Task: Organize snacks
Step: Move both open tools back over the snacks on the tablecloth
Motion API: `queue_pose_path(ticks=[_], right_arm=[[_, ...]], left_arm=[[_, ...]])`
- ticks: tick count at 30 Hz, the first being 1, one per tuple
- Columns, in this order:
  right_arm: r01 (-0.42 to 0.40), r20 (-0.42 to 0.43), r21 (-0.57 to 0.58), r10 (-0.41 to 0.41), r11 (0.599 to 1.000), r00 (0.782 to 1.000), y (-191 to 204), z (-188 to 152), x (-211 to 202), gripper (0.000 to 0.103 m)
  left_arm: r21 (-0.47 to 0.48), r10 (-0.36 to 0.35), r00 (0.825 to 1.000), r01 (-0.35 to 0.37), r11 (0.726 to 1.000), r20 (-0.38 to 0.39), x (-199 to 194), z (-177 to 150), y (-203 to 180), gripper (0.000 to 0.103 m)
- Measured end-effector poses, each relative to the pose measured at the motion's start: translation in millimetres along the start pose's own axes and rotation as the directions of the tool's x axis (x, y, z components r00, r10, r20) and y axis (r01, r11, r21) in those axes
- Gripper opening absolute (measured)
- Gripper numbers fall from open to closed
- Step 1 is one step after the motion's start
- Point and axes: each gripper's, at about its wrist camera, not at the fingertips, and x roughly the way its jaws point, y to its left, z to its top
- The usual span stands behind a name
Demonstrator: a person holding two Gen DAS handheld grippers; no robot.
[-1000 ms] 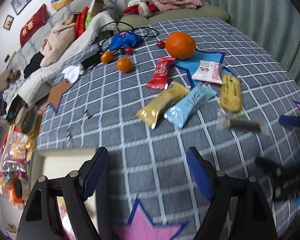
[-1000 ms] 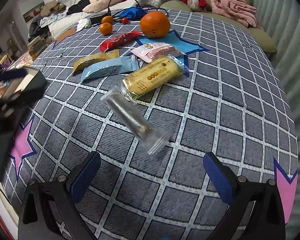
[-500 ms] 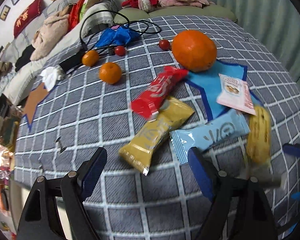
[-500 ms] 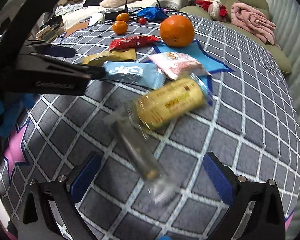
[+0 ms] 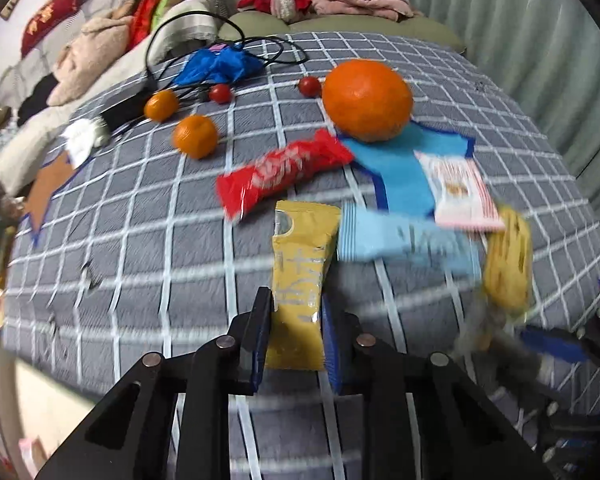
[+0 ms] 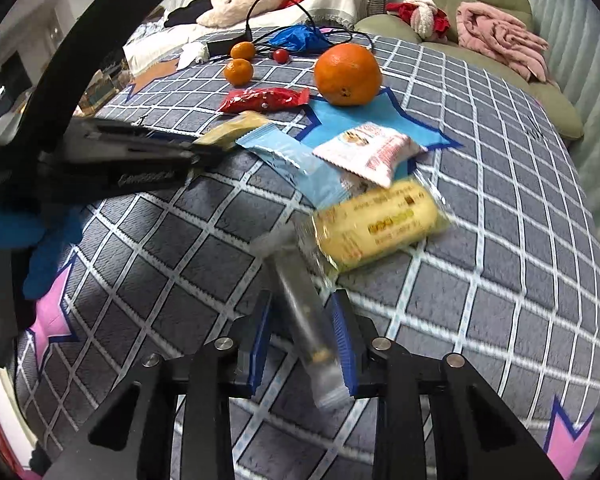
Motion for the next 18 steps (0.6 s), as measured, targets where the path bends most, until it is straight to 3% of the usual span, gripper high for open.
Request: queue_pose_path(ticks=[11, 12, 14, 15, 16, 17, 18], right_arm=[[-0.020, 0.001, 0.096, 0.020, 0.995, 1.000, -3.6, -61.9, -38.4, 0.032], [-0.022, -0.001, 0.094, 0.022, 0.995, 1.000, -2.0, -66.1, -41.5, 0.032], [-0.040, -0.006, 0.089, 0.041, 0.995, 0.999, 0.6, -75.1, -46.7, 0.032], [-0.038, -0.007, 0.086, 0.038, 0.996, 0.999, 1.3, -77.1, -48.2, 0.039], [-0.024, -0.008, 0.090, 0.025, 0.996, 1.000, 0.9, -76.8, -48.3, 0.051], [-0.008, -0.007, 0.099, 0.009, 0.995, 1.000, 0.3, -75.9, -48.4, 0.076], [-0.001, 0.008, 0.111, 0.000, 0.994, 1.000, -0.9, -73.0, -49.3, 0.081]], left_arm=[[-0.124, 0.031, 0.999, -0.028, 0.992, 0.025, -69.2, -130.2, -22.1, 0.026], [-0.127, 0.035, 0.999, -0.031, 0.991, 0.028, -72.7, -135.1, -22.9, 0.027], [-0.131, 0.053, 0.998, -0.048, 0.990, 0.036, -77.2, -143.1, -22.6, 0.046], [-0.127, 0.058, 0.998, -0.053, 0.990, 0.034, -77.7, -143.8, -24.3, 0.070], [-0.123, 0.064, 0.997, -0.060, 0.991, 0.032, -76.9, -142.1, -24.3, 0.081], [-0.123, 0.073, 0.996, -0.067, 0.990, 0.042, -78.1, -141.0, -24.8, 0.081], [-0.116, 0.072, 0.996, -0.066, 0.991, 0.053, -77.9, -137.8, -25.5, 0.081]])
